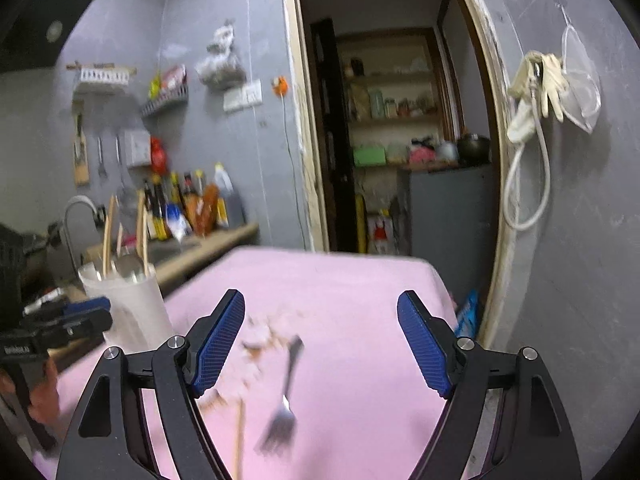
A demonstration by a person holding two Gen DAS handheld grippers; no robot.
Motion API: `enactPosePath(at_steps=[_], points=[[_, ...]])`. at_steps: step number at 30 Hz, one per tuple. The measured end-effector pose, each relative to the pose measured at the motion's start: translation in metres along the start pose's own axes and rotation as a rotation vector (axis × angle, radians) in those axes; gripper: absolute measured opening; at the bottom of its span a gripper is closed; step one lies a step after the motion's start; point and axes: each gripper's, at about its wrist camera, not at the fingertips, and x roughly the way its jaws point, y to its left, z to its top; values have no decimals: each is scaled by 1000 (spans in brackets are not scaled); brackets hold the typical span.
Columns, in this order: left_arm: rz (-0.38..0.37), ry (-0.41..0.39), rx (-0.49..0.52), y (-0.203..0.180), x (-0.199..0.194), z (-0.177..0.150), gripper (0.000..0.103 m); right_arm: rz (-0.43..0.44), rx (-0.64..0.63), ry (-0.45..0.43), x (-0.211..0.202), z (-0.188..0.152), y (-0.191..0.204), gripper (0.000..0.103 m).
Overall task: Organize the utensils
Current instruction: 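Return the right tool over the steel fork while the left tool approaches the last chopstick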
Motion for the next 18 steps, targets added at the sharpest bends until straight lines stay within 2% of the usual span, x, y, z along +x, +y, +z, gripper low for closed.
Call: enactPosePath(at_steps=[6, 9, 18], points=[[-72, 209, -20, -20, 33, -11, 78, 1, 9, 112, -2, -24, -20, 78], [-86, 286, -30, -26, 47, -14, 75, 24, 27, 166, 3, -32, -27, 73], [-116, 467, -42, -32, 86, -21, 42, 132, 32, 350, 45, -43, -30, 47]])
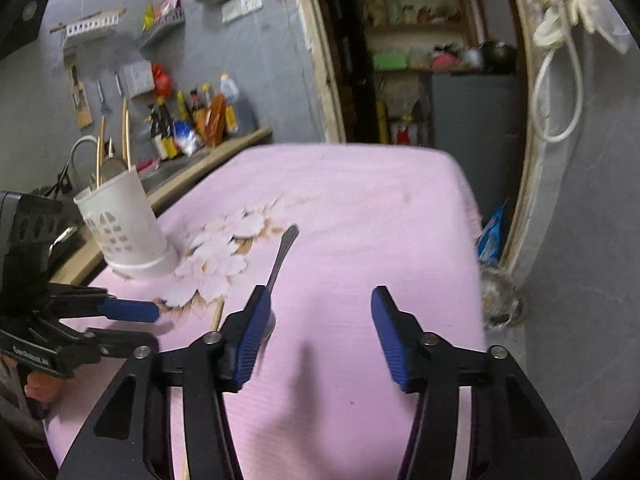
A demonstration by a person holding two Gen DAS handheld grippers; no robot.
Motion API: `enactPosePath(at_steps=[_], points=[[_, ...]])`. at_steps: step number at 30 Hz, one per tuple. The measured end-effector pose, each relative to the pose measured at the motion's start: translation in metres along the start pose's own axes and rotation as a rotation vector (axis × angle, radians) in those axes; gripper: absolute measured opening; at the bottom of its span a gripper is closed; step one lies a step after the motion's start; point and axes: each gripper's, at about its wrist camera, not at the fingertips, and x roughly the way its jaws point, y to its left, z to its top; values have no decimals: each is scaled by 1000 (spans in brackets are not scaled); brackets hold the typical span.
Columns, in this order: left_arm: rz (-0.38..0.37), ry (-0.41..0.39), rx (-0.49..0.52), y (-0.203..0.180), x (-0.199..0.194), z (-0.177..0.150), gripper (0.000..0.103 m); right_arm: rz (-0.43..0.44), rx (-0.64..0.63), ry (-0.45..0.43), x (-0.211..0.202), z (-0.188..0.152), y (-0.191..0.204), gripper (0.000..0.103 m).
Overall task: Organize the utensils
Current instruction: 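Return the right tool over the steel fork while the left tool approaches the last chopstick, then close the right tool on the fork handle while the left tool closes beside the chopstick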
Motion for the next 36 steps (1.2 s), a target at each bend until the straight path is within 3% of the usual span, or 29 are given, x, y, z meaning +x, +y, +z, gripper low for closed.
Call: enactPosePath(at_steps=[4, 9, 13, 21, 27, 31, 33, 36], points=[[-15, 71, -37, 4, 21, 7, 31, 19, -23, 58, 16, 4, 1, 39], [-12, 76, -70, 10, 31, 19, 28, 51, -38, 116, 33, 11, 0, 29], [28, 69, -69, 12, 36, 23, 13, 90, -45, 165, 49, 20, 0, 23], [9, 62, -102, 19, 36, 21, 11, 145, -93, 270, 85, 32, 16, 22], [15, 56, -95, 14, 37, 21, 10, 128, -146, 327, 97, 34, 28, 22], [25, 55, -99, 12, 39, 22, 7, 89, -196, 348, 98, 31, 35, 9], [31, 53, -97, 13, 37, 22, 0, 77, -200, 348, 94, 28, 35, 7], [57, 57, -90, 15, 37, 25, 0, 59, -198, 340, 82, 22, 30, 5]])
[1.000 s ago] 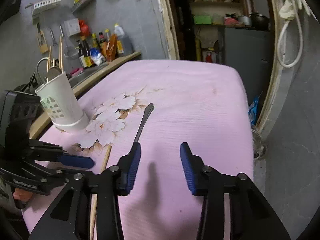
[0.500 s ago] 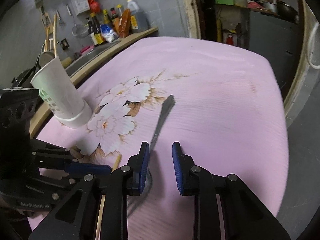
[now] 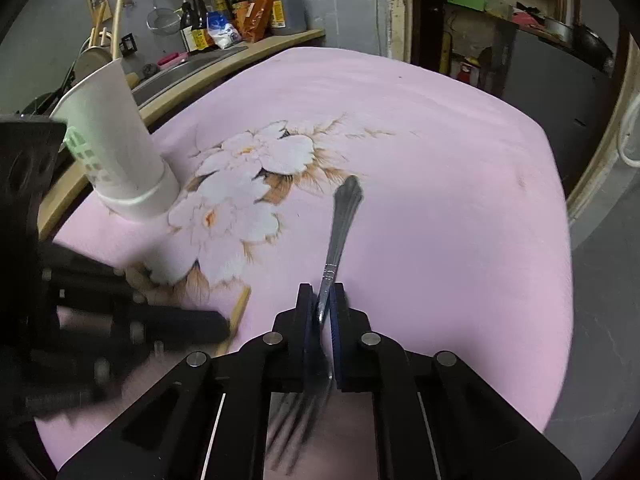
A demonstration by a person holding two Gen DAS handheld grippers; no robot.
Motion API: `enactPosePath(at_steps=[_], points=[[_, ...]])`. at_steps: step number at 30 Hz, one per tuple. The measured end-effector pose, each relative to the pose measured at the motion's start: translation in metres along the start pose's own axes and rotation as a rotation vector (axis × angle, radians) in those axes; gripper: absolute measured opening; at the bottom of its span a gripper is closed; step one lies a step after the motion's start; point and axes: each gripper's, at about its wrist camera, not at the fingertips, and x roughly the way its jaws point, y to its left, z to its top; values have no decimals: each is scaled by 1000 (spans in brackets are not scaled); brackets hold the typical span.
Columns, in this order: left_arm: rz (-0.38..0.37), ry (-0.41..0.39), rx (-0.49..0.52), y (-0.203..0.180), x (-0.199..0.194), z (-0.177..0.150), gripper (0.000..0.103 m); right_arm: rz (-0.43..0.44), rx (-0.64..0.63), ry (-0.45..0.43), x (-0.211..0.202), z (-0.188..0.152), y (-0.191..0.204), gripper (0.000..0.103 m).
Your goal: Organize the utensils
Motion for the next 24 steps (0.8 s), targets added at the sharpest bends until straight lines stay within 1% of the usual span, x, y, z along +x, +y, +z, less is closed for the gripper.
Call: enactPosePath(at_steps=[2, 4, 6, 8, 12, 14, 15, 16, 18, 21, 24], points=[[-12, 19, -16, 5, 3, 2, 0, -17, 12, -9, -9, -10, -3, 4], [-51, 33, -28, 8, 3, 1, 0, -38, 24, -20, -19, -20, -5, 3], [-118, 46, -51, 12, 0, 0, 0, -51, 49, -35, -31, -33, -7, 3], [-157, 47, -61, 11, -5, -4, 0, -77, 61, -45, -44, -49, -7, 3], [-197, 50, -45, 2, -10, -6, 0, -106, 102, -72, -67, -79, -8, 3], [-221, 63, -47, -4, -9, -4, 3, -113, 119, -85, -76, -91, -8, 4], [-226, 70, -52, -8, -7, -4, 8, -110, 132, -90, -80, -97, -9, 4], [-223, 78, -56, -9, -6, -3, 18, -108, 143, -94, -83, -101, -9, 4], [-208, 93, -71, -13, 2, 1, 30, -105, 160, -102, -87, -107, -10, 4], [-168, 106, -82, -21, 8, 5, 31, -108, 173, -112, -92, -113, -9, 4], [-79, 124, -61, -35, 11, 10, 31, -112, 182, -116, -92, -116, -7, 4]])
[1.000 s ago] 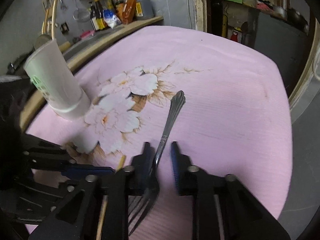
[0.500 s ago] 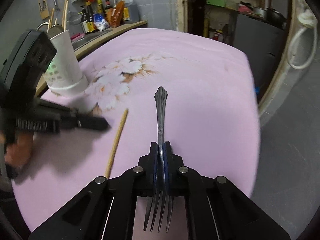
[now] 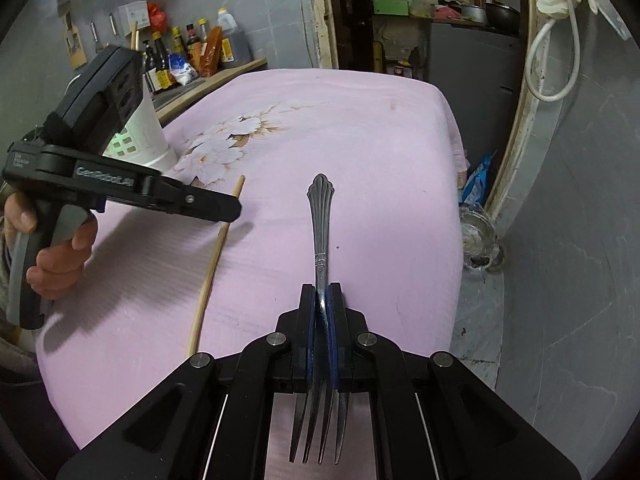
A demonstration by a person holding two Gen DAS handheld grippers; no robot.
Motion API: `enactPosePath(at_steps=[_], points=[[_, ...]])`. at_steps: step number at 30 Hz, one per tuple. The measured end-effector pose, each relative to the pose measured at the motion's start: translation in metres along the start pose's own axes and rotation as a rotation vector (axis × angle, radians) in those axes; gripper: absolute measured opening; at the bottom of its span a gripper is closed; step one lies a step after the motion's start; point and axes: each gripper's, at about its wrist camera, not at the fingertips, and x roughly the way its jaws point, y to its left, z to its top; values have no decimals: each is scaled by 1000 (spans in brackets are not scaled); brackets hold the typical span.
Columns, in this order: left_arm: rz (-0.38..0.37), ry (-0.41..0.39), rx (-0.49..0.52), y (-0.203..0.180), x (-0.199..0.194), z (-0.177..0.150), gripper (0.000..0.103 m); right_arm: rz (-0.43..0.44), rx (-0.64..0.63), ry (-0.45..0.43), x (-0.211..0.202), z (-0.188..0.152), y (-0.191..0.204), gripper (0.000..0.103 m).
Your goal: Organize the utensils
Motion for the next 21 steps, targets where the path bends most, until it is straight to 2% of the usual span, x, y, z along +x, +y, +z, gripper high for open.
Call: enactPosePath(at_steps=[1, 3, 9, 14, 17, 21], points=[[28, 3, 15, -5, 2, 1, 27, -2, 3, -1, 0, 0, 1, 4], [99, 6, 46, -13, 7, 1, 10, -9, 10, -5, -1, -1, 3, 4], [117, -11, 107, -14, 7, -4, 9, -17, 51, -13, -6, -13, 6, 4], [114, 41, 197, -10, 3, 0, 7, 3, 117, -19, -9, -24, 9, 4], [84, 80, 255, -3, -3, -3, 7, 18, 142, -13, -9, -26, 11, 5], [59, 106, 260, 3, -9, -8, 8, -12, 108, 12, -3, -18, 18, 6]])
